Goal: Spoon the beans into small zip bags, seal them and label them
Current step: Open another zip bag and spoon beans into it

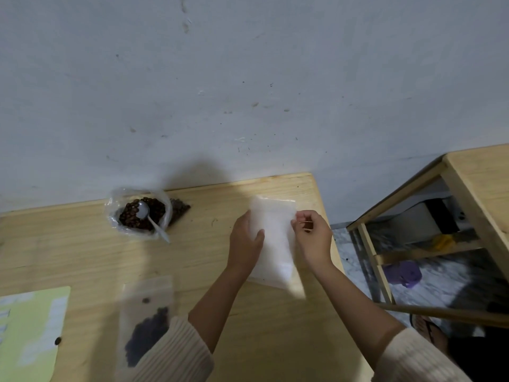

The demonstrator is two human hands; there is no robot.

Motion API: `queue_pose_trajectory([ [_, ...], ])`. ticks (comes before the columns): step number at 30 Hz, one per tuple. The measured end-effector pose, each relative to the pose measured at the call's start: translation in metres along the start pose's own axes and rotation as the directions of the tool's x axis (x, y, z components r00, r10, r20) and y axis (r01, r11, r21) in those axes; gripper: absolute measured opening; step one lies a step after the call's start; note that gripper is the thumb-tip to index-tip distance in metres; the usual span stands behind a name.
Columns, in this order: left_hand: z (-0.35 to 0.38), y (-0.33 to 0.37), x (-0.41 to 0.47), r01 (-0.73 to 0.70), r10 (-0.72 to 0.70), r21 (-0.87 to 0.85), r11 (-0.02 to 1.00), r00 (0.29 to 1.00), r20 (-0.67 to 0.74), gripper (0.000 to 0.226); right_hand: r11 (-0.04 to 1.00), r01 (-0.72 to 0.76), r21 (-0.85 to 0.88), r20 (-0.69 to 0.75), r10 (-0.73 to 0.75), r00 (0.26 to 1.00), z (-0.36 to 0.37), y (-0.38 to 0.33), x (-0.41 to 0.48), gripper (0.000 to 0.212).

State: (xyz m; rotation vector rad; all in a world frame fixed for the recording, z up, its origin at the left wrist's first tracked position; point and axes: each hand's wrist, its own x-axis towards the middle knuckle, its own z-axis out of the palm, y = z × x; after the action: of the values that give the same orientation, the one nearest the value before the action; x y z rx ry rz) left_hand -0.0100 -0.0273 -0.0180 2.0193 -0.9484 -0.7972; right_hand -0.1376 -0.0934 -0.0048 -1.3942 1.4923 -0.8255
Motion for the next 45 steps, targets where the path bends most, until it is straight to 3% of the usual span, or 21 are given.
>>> queue_pose_trajectory([
  [7, -0.002, 0.003, 0.004, 0.019, -0.019, -0.026, 0.999, 1.0, 0.021, 0.058, 0.996, -0.007, 0.088, 0.123, -0.004, 0.992, -0.002, -0.011, -0.005, 0.025],
  [11, -0.028, 0.018, 0.009, -0.139, 0.14, 0.035, 0.99, 0.989, -0.055, 0.055, 0.992, 0.09, 0.088, 0.15, -0.102, 0.983, -0.003, -0.037, -0.007, 0.025],
  [14, -0.062, 0.035, 0.016, -0.287, 0.288, 0.025, 0.958, 0.954, -0.088, 0.039, 0.987, 0.12, 0.103, 0.188, -0.138, 0.973, 0.001, -0.064, -0.012, 0.028],
  [18, -0.122, 0.055, 0.015, -0.261, 0.276, -0.181, 0.948, 0.959, 0.064, 0.015, 0.978, 0.168, 0.122, 0.236, -0.193, 0.952, 0.02, -0.105, -0.023, 0.031],
  [22, -0.191, 0.052, 0.003, -0.234, 0.276, -0.273, 0.933, 0.953, 0.126, 0.016, 0.951, 0.291, 0.104, 0.157, -0.304, 0.94, 0.059, -0.147, -0.05, 0.023],
  [26, -0.255, 0.035, -0.011, -0.23, 0.249, -0.324, 0.918, 0.968, 0.017, 0.02, 0.906, 0.413, 0.09, 0.021, -0.416, 0.909, 0.111, -0.18, -0.089, 0.017],
  [31, -0.313, 0.003, -0.031, -0.231, 0.243, -0.446, 0.865, 0.97, -0.031, 0.022, 0.919, 0.307, 0.247, 0.251, -0.367, 0.896, 0.173, -0.2, -0.136, 0.003],
  [35, -0.339, -0.019, -0.047, -0.214, 0.253, -0.55, 0.807, 0.967, -0.005, 0.026, 0.916, 0.111, 0.386, 0.393, -0.272, 0.878, 0.201, -0.212, -0.163, 0.009],
  [40, -0.359, -0.038, -0.059, -0.223, 0.268, -0.575, 0.787, 0.963, -0.006, 0.031, 0.906, 0.025, 0.423, 0.471, -0.244, 0.848, 0.21, -0.226, -0.186, 0.022],
  [45, -0.368, -0.047, -0.065, -0.219, 0.271, -0.572, 0.79, 0.962, 0.006, 0.036, 0.905, -0.005, 0.425, 0.489, -0.225, 0.843, 0.216, -0.229, -0.196, 0.019],
])
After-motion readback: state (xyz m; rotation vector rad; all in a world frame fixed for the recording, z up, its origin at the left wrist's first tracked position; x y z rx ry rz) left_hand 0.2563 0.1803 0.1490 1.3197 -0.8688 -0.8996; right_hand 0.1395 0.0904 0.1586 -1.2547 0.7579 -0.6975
